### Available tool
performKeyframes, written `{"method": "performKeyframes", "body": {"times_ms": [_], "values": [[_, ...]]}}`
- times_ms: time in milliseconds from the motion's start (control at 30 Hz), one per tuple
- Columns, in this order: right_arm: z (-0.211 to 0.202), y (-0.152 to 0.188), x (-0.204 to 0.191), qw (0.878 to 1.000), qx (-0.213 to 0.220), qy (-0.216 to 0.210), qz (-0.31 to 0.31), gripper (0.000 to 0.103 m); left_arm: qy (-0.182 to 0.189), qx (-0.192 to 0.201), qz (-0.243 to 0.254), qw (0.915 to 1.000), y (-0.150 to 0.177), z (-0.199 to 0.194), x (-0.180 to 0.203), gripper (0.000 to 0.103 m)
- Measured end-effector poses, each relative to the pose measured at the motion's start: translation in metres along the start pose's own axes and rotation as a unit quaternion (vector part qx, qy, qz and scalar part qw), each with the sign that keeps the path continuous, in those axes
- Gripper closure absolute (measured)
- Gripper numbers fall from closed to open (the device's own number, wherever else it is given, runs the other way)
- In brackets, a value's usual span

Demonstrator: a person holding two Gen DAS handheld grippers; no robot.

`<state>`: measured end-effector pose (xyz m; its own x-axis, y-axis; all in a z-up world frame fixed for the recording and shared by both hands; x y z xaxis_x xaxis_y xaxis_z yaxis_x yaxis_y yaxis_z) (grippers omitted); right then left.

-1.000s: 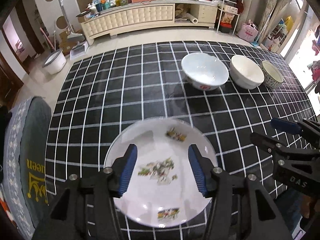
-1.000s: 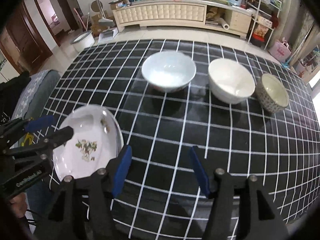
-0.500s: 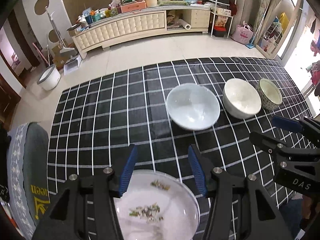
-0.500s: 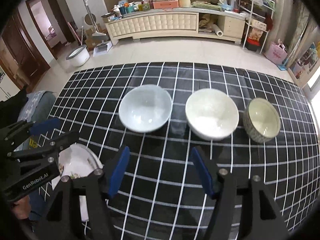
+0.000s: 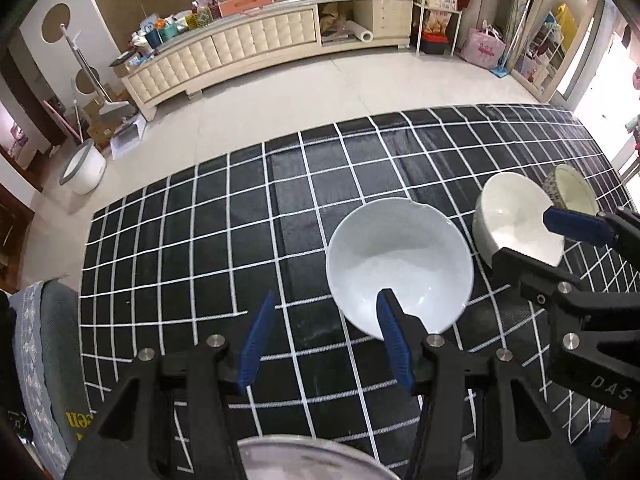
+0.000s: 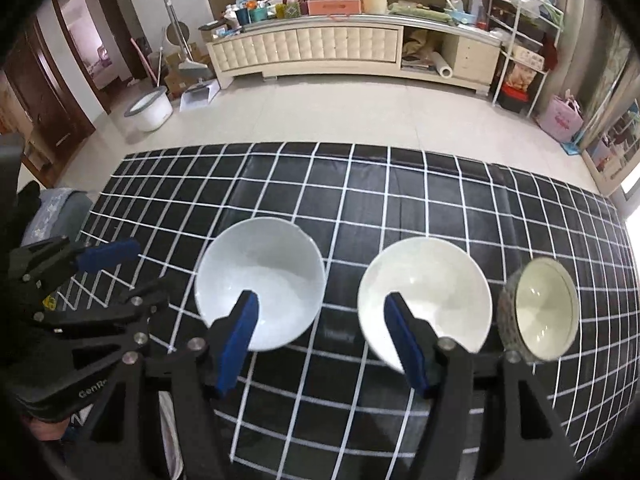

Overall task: Organize plates and bowls
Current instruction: 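Move the left tool to the red-logo white bowl and grasp its rim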

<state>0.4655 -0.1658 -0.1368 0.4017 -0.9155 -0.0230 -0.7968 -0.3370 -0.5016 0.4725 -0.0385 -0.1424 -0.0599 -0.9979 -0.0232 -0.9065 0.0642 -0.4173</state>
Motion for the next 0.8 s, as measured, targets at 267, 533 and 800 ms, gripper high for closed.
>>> {"method": "performKeyframes", "body": {"times_ms": [267,533,800], "values": [[0.029,-0.004,0.0,0.999,-0.019,0.02,-0.024,0.042,0.001,-0.006,0.011,0.9999,-0.005,0.028,-0.002,0.059],[0.047,-0.006,-0.003,0.999,-0.033,0.003,-0.028,0.058,0.003,-0.039,0.023,0.9989,-0.001,0.052,0.0,0.076],[0.064,-0.005,-0.001,0.999,-0.048,-0.013,-0.02,0.07,0.013,-0.05,0.015,0.9985,-0.001,0.064,0.0,0.079]]}}
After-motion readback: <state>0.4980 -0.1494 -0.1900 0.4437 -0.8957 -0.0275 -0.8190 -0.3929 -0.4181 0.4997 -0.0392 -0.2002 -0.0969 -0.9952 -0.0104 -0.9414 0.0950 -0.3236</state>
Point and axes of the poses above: each gripper's, at about its wrist camera, not at the fingertips, and z roughly the way its jaws point, x to its right, y to its underside, the point moved 3 cm from there along z, roughly the way its jaws point, and after that the axes turned 7 degrees about -z, right-handed, at the moved point
